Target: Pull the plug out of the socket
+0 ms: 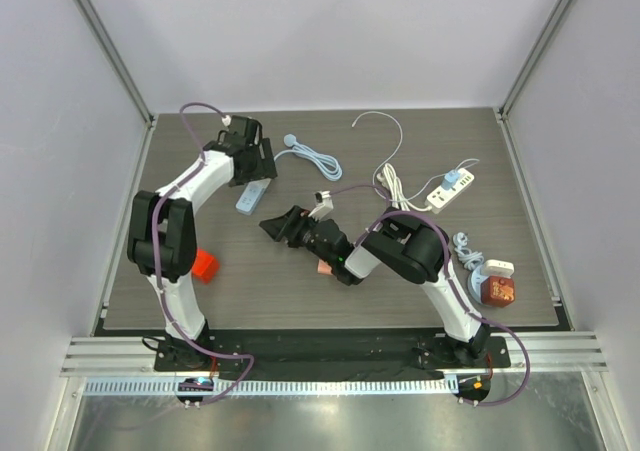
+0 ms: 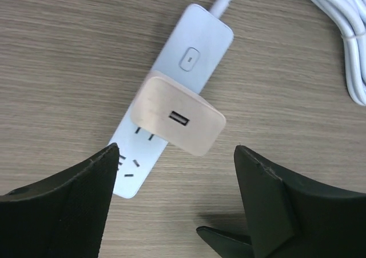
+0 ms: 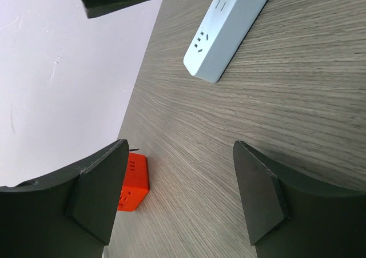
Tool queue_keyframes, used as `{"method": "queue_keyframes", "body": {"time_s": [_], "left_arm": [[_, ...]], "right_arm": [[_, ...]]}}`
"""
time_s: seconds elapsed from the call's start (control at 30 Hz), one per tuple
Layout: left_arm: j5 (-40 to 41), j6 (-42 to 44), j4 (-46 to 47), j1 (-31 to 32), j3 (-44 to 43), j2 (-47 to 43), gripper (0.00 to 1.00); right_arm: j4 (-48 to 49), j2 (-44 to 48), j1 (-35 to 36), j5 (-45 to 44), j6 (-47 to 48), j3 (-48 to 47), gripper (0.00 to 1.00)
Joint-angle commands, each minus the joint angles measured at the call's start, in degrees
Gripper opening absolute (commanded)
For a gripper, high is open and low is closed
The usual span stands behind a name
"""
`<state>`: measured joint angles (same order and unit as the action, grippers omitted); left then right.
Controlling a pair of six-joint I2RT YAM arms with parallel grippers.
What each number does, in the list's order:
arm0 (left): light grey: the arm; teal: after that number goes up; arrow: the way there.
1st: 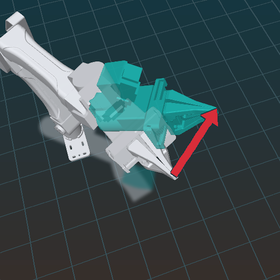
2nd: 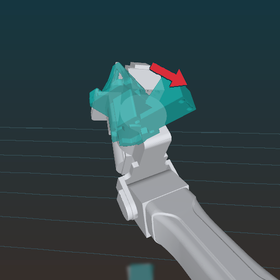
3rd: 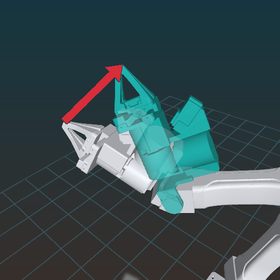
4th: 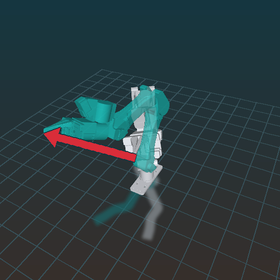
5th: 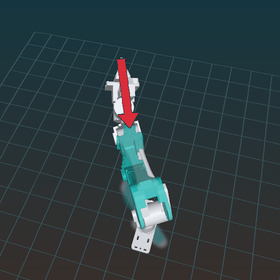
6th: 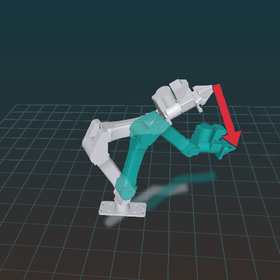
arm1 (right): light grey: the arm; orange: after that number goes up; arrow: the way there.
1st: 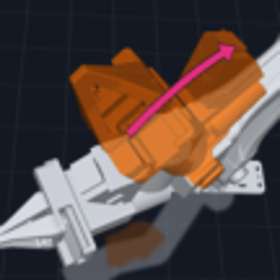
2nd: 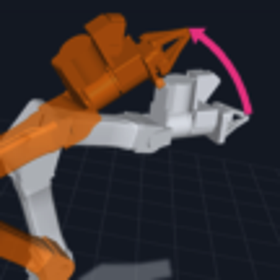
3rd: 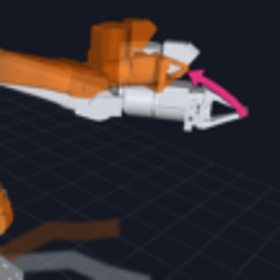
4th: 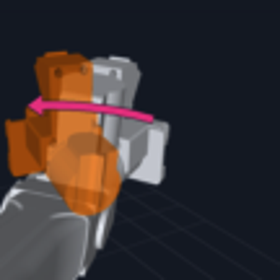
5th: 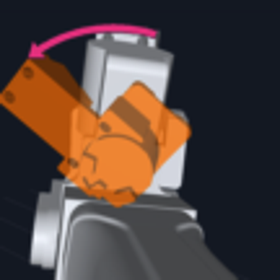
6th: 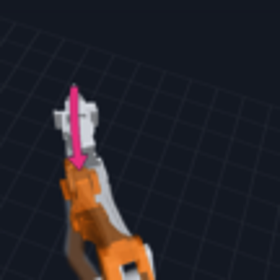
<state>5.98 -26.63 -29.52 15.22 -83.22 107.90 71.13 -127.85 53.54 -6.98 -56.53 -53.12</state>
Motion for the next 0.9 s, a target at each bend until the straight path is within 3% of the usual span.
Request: {"method": "queue_keyframes", "body": {"time_s": [0.0,0.1,0.23,0.43,0.87], "left_arm": [[6.58,-3.86,-1.15,-0.28,-2.9,-1.91,0.83],[0.98,-1.07,-1.33,-1.69,-4.75,0.72,0.82],[-2.09,8.68,-1.69,-2.39,-6.69,3.02,0.82],[-7.45,14.06,5.34,-4.06,-1.42,0.65,0.83],[-16.86,15.83,21.06,-5.99,8.15,-1.11,0.75]], "right_arm": [[-4.42,-1.34,-0.19,-1.46,-0.07,1.27,0.8],[-4.86,-1.61,-0.19,-1.19,0.02,0.21,0.8],[-3.9,-1.96,-0.19,-0.58,-0.16,0.13,0.8],[-3.98,-1.0,-0.36,0.22,1.33,1.53,0.8],[-2.76,-1.26,-0.54,1.71,1.25,2.15,0.8]]}}
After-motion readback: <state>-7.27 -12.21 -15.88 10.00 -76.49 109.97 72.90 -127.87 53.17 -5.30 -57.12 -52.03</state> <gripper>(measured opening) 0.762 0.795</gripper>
